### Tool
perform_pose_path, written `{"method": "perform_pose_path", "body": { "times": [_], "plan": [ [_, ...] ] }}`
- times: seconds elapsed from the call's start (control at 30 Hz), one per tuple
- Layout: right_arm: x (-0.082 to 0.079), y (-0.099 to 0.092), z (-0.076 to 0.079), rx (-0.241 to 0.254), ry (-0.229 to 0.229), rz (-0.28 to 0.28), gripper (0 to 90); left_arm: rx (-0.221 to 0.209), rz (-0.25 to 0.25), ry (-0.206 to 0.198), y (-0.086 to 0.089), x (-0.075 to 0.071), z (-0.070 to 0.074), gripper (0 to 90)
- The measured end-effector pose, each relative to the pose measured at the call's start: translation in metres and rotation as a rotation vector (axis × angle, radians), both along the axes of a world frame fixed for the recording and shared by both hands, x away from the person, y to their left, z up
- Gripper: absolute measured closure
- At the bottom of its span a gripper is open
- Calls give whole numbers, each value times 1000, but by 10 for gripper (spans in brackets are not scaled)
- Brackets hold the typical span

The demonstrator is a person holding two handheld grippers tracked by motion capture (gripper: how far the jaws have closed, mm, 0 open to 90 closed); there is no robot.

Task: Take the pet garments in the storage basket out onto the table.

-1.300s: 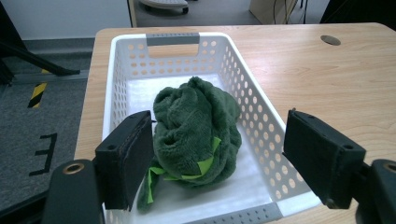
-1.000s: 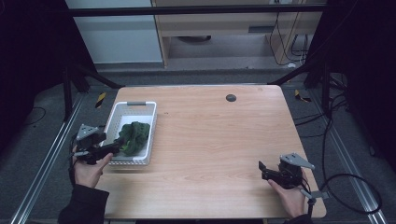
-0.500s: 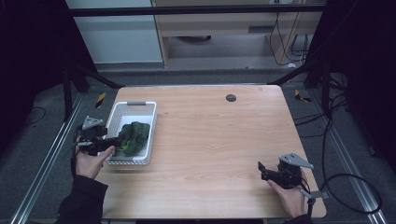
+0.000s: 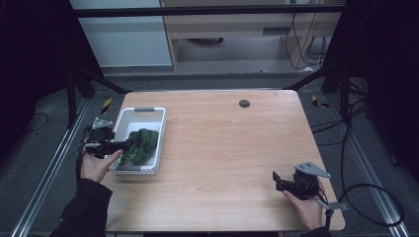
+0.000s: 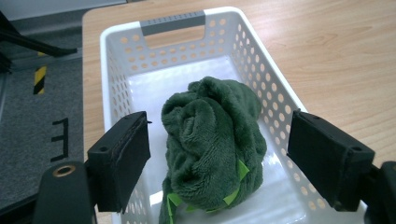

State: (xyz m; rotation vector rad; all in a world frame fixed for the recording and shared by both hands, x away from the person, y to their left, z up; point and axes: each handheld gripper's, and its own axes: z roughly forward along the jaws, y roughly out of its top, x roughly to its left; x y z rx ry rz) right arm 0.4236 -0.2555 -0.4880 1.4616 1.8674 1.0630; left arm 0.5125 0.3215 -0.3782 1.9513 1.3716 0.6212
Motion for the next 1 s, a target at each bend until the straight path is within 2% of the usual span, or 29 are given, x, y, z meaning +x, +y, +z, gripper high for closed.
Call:
{"method": "perform_pose_path", "body": {
  "times": [0.13,0.4,0.6,1.0],
  "plan": [
    [1,0,-1,-12,-1,1,107,18,-2,8,0,5,4,199],
    [0,1,-1,-6,6,4,103,52,-17,39,-3,16,8,193],
    [1,1,-1,-15,4,7,101,80,-25,66,-6,24,6,190],
    [2,1,-2,-20,14,13,97,110,-43,117,-11,35,-1,180]
  ]
}}
